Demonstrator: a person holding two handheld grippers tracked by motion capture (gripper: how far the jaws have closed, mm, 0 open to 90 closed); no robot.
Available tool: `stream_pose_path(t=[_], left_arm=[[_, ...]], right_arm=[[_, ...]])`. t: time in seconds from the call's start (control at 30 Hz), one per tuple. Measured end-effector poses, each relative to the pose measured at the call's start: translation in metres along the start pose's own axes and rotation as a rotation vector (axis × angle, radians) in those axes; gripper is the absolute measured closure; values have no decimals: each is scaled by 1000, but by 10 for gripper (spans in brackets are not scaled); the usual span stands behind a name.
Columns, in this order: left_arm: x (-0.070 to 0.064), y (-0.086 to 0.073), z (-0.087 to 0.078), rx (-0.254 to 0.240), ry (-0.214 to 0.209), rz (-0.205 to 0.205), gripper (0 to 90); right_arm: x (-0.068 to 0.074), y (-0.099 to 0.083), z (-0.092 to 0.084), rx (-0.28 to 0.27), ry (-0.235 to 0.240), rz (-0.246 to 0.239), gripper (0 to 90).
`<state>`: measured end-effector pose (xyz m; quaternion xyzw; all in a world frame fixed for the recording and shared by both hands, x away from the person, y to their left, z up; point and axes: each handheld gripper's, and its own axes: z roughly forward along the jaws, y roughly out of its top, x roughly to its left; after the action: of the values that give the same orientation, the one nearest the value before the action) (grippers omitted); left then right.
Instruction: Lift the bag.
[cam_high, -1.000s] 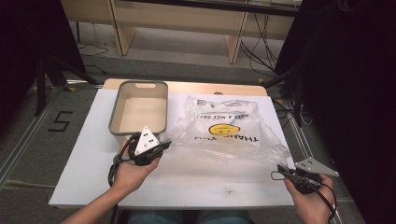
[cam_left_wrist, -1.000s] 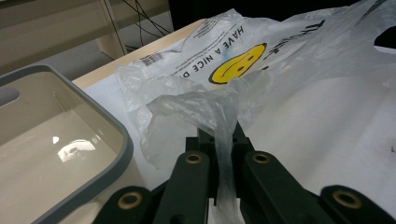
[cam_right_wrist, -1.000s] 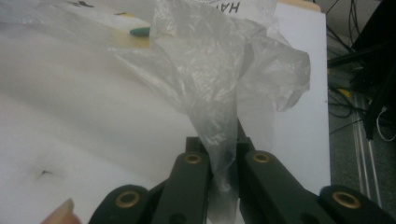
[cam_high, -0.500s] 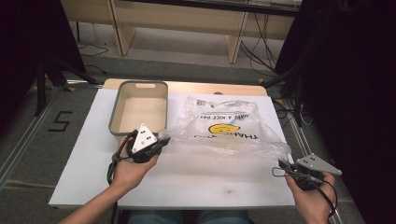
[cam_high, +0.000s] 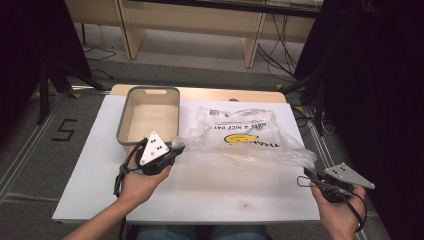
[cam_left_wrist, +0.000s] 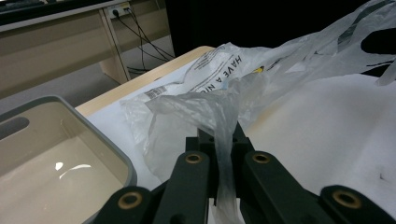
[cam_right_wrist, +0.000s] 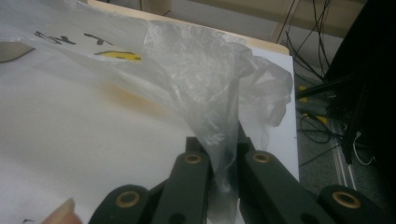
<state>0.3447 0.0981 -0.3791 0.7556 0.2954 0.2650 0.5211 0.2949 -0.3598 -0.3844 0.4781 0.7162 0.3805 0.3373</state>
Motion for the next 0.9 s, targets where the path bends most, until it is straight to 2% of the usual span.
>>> stream_pose_path(t=[0.47,0.9], left_arm=[[-2,16,-9,-57,-1,-4,894],[1,18,-7,-70,7,-3,893]], right_arm=[[-4,12,-7,-57,-22,7,900],[-7,17,-7,-82,-24,18,900]])
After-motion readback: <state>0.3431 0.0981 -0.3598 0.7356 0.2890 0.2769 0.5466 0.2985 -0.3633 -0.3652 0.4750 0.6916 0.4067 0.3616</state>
